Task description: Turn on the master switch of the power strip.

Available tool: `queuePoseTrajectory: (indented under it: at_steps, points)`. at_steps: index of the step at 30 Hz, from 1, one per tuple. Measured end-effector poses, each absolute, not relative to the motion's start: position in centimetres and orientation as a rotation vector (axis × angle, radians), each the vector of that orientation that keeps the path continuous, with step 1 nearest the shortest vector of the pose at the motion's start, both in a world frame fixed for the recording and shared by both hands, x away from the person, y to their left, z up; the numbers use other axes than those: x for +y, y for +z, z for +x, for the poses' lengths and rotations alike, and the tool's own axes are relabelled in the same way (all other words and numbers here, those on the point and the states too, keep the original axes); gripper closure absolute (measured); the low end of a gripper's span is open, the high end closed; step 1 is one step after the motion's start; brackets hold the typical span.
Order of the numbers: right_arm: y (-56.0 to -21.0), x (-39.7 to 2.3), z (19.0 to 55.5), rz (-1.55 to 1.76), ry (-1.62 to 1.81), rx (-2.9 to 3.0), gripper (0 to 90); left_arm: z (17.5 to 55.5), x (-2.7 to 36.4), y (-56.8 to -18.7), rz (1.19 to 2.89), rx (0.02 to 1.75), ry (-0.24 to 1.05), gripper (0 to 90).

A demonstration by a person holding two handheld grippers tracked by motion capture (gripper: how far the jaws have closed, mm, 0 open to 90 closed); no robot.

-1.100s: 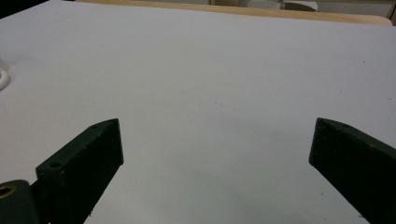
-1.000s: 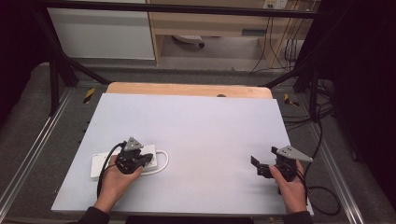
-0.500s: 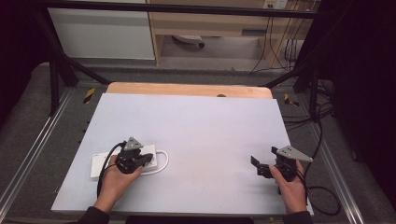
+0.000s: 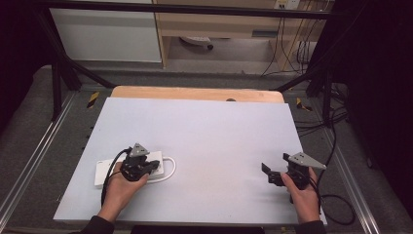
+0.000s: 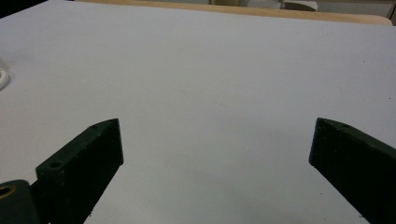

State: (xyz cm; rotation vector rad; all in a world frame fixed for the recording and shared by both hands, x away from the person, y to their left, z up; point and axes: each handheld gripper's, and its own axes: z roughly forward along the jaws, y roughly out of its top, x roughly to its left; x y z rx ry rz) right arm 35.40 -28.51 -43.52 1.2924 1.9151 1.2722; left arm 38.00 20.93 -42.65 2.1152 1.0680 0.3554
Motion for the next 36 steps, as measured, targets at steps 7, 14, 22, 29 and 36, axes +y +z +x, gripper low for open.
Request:
queuePoseTrajectory:
  at_steps: [7,14,22,29,36]
  points:
    - [-43.52,-28.54,35.39,1.294,1.271,1.915,3.5,37.99,20.88,-42.67,2.104,1.079,0.352,90.0]
    - [-43.51,-28.51,35.38,1.292,1.273,1.915,3.5,37.94,20.8,-42.65,2.117,1.07,0.363,90.0]
    - [-43.49,-28.52,35.35,1.293,1.274,1.915,3.4,37.95,20.81,-42.66,2.12,1.07,0.364,90.0]
    - [-43.49,-28.5,35.36,1.293,1.274,1.915,3.4,37.93,20.77,-42.65,2.129,1.068,0.367,90.0]
    - [-43.5,-28.5,35.36,1.293,1.274,1.916,3.4,37.91,20.78,-42.67,2.128,1.065,0.368,90.0]
